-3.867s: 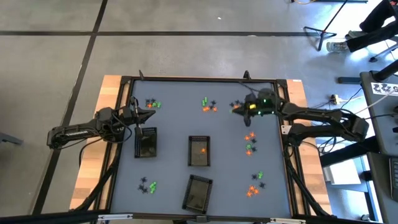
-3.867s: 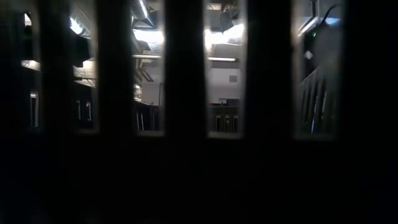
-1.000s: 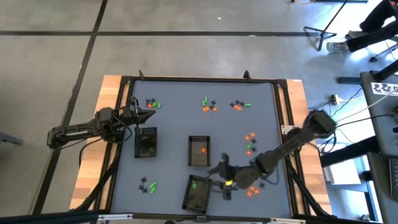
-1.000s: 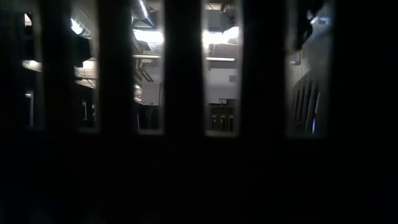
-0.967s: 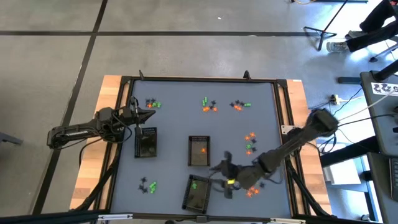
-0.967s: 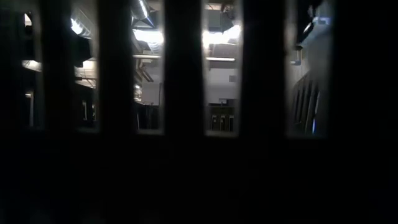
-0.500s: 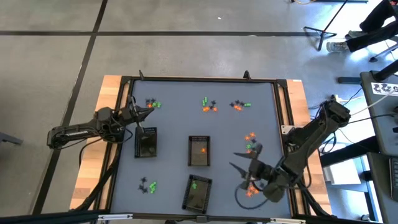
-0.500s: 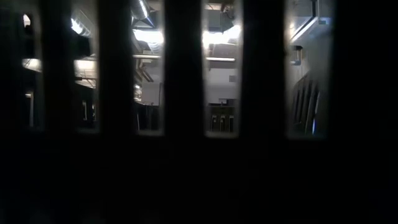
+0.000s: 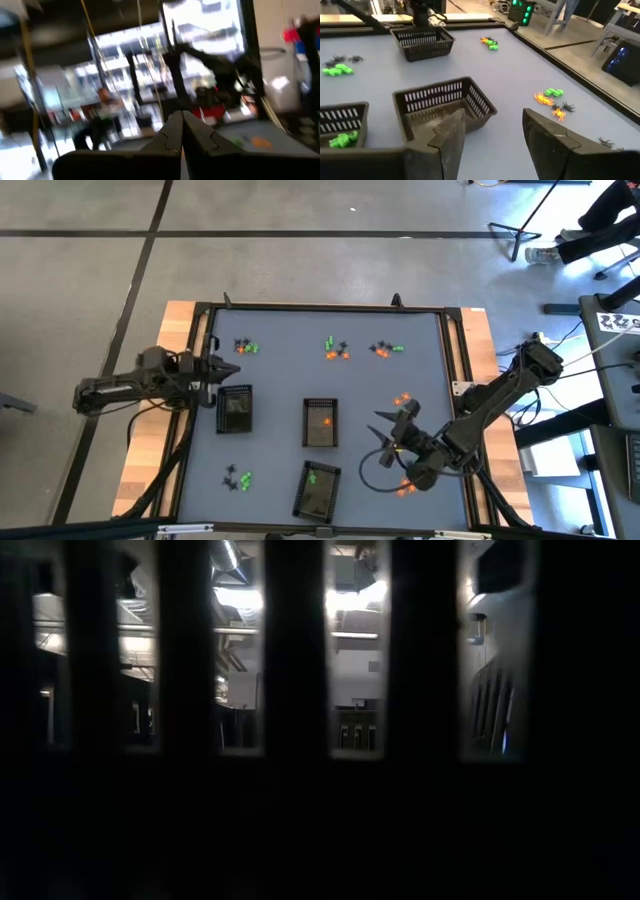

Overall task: Sort Halloween decoration
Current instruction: Put the black spider toy into the top left black basket

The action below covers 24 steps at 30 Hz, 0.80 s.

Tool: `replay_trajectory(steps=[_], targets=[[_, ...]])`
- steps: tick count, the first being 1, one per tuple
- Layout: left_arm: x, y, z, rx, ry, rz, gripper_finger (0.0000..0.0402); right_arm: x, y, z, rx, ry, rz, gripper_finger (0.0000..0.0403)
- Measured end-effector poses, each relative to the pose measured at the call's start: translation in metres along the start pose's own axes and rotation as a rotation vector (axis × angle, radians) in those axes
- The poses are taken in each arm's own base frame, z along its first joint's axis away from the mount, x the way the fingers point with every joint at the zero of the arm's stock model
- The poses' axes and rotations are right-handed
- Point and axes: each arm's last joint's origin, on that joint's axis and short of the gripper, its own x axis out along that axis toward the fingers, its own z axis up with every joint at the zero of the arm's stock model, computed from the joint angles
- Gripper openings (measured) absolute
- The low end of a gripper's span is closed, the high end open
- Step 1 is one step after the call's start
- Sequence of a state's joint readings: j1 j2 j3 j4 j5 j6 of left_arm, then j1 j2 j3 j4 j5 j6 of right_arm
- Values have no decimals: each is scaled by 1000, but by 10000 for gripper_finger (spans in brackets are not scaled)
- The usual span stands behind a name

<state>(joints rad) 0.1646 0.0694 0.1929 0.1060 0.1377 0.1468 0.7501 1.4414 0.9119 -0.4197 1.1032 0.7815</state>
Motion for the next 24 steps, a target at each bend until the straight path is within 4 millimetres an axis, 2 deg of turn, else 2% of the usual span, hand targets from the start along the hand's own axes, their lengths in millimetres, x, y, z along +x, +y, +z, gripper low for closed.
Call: replay_trajectory(steps=[6, 12, 18, 21, 24], targets=[[24, -3, 16, -112, 305, -42, 0, 15, -7, 2, 26, 40, -23, 195], [71, -15, 28, -195, 635, -129, 0, 25, -12, 5, 33, 70, -36, 195], [116, -45, 37, -258, 1012, -221, 0, 25, -12, 5, -9, 70, -34, 195], [127, -64, 38, -301, 1182, -225, 0, 24, -11, 4, -14, 76, -26, 195], [127, -83, 37, -308, 1281, -183, 0, 24, -11, 4, -16, 95, -7, 195]])
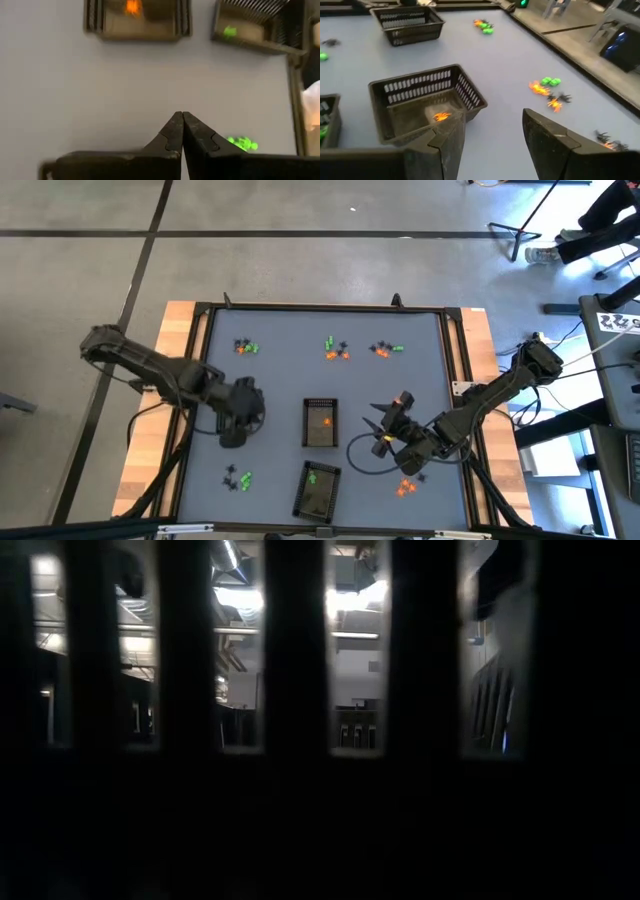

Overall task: Sort Halloween decoration
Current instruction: Put the black spider toy into the top left black basket

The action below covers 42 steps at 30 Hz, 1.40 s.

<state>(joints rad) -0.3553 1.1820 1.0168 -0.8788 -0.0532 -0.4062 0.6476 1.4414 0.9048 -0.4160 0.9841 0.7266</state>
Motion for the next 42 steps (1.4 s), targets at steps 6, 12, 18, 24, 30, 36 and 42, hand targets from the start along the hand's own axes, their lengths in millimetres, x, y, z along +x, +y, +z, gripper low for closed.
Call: replay_trajectory(steps=[6, 12, 18, 24, 30, 36, 42], targets=[[15, -30, -30, -64, -31, 136, 0, 1, 3, -2, -10, 45, 71, 195], [26, -49, -64, -256, -12, 114, 0, 9, 4, -14, -28, 14, 303, 195], [35, -68, -85, -315, -21, -3, 0, 19, -11, -17, -4, -76, 400, 195], [50, -79, -101, -254, 9, -112, 0, 14, -32, -21, 4, -117, 399, 195], [66, -85, -109, -118, 125, -108, 0, 3, -52, -18, 16, -216, 317, 195], [80, -87, -114, -12, 187, -85, 0, 2, -56, -16, 31, -236, 245, 195], [83, -87, -114, 2, 163, -60, 0, 2, -53, -17, 18, -213, 333, 195]])
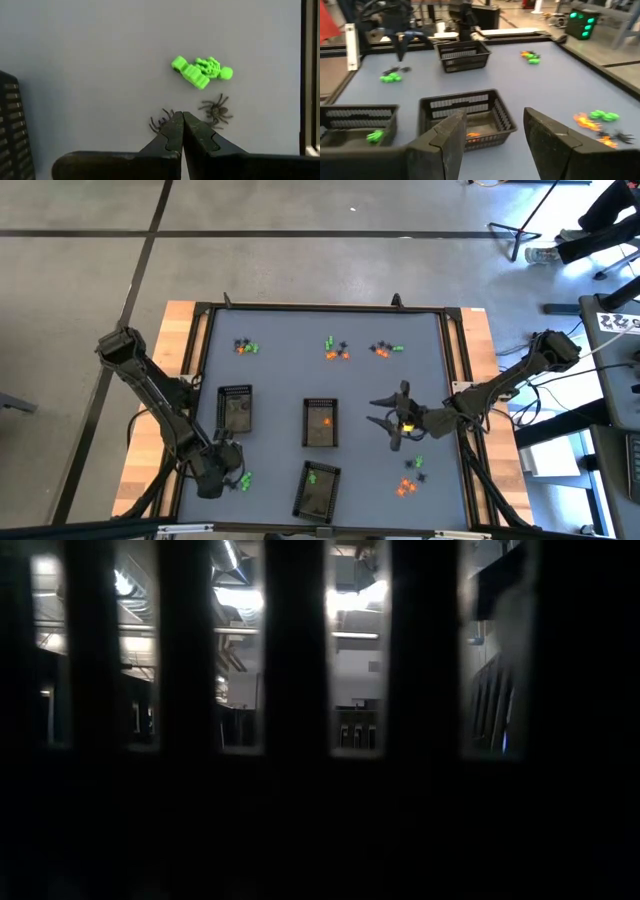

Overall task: Sort Halloween decoration
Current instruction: Put the black spider toy into the top left black basket

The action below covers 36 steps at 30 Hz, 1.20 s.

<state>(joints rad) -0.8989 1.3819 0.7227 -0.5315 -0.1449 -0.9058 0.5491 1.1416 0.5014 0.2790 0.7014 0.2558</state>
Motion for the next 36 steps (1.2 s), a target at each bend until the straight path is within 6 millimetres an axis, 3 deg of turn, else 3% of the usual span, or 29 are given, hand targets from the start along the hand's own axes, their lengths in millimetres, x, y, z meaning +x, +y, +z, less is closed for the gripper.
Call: replay_trajectory(steps=[11, 17, 29, 36], targets=[[0, 0, 0, -7, -11, 4, 0, 0, 4, -1, 0, 33, 124, 195], [0, 5, -4, -100, 41, 47, 0, 0, 4, -1, 0, 35, 131, 195], [0, 0, 0, -86, -4, -4, 0, 0, 4, -1, 0, 35, 131, 195], [0, 3, -3, -107, 30, 27, 41, 0, 4, -1, 0, 35, 131, 195]])
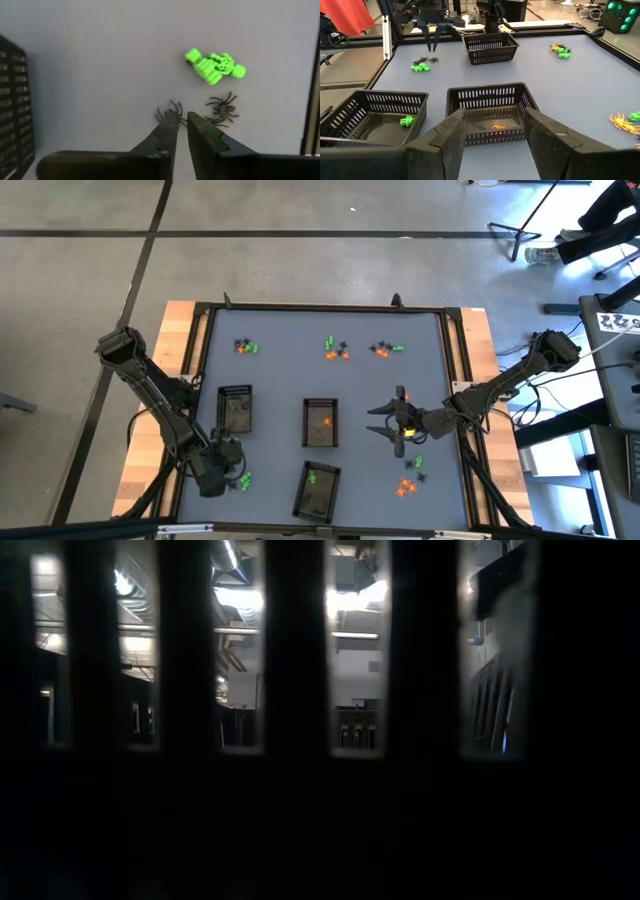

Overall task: Sort Halloween decoration
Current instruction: Put the black spider toy into the top left black basket

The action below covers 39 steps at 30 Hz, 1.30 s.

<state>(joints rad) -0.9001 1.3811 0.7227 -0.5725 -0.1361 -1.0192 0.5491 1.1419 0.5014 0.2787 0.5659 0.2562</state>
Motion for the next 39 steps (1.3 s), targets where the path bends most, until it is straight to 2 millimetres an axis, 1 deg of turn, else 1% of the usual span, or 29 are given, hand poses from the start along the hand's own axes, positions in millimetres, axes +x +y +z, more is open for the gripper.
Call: replay_trajectory(steps=[4, 8, 15, 20, 23, 33, 37, 39], targets=[[0, 0, 0, 0, -2, 6, 72, 0, 0, 0, 0, 0, 0, 195], [0, 0, 0, -2, -1, 5, 88, 0, 0, 0, 0, 0, 0, 195], [0, 0, 1, -129, -28, 12, 90, 0, 0, 0, 0, 0, 0, 195], [0, -1, -1, -131, -23, 4, 90, 0, 0, 0, 0, 0, 0, 195], [1, -2, -4, -165, -15, 12, 90, 0, 0, 0, 0, 0, 0, 195], [24, -6, -14, -148, 36, 94, 90, 0, 0, 0, 0, 0, 0, 195], [28, -6, -14, -147, 45, 104, 91, 0, 0, 0, 0, 0, 0, 195], [28, -6, -14, -146, 45, 105, 97, 0, 0, 0, 0, 0, 0, 195]])
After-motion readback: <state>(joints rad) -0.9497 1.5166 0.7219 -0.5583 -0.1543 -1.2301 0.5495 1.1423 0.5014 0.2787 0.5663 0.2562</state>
